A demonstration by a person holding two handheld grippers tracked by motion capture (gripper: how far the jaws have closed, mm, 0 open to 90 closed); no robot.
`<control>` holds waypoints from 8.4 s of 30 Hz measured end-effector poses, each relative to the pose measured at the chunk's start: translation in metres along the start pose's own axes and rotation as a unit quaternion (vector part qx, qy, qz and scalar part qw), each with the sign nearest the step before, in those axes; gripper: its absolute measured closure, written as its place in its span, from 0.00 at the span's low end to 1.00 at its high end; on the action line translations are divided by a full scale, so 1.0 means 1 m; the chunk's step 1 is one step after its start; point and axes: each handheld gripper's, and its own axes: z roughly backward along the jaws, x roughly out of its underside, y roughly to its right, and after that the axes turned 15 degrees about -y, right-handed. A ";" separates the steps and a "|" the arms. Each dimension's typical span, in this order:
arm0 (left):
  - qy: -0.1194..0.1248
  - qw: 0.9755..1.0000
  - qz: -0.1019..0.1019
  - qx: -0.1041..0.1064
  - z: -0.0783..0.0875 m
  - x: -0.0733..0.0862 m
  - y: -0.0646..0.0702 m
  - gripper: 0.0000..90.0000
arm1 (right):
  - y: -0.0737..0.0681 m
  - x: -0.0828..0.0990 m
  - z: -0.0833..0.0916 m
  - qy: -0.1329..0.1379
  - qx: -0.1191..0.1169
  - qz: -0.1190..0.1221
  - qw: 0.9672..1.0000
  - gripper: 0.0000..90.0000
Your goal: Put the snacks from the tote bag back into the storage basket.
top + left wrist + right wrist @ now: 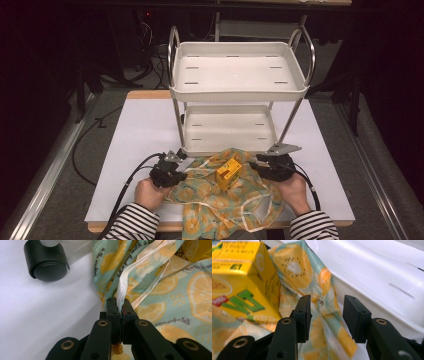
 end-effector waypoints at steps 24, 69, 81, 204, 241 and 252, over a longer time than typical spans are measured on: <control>0.002 1.000 -0.004 -0.002 -0.001 0.000 0.001 0.98 | 0.003 -0.008 -0.023 -0.047 -0.007 0.001 0.999 1.00; 0.056 0.998 -0.034 0.020 0.002 -0.024 0.048 0.48 | 0.010 0.006 -0.041 -0.116 0.028 -0.012 0.993 1.00; -0.013 0.998 -0.056 -0.011 -0.026 -0.019 0.031 0.98 | 0.015 0.006 -0.040 -0.117 0.010 -0.021 0.993 1.00; 0.043 0.995 -0.076 0.044 0.009 -0.007 0.063 0.31 | -0.002 0.029 -0.042 -0.044 -0.039 0.032 0.998 0.56; 0.021 0.993 -0.099 0.064 -0.006 -0.002 0.102 0.20 | -0.002 0.030 -0.042 -0.040 -0.041 0.025 0.998 0.56; 0.010 0.992 -0.104 0.065 -0.023 -0.006 0.117 0.20 | -0.002 0.030 -0.042 -0.041 -0.040 0.028 0.998 0.56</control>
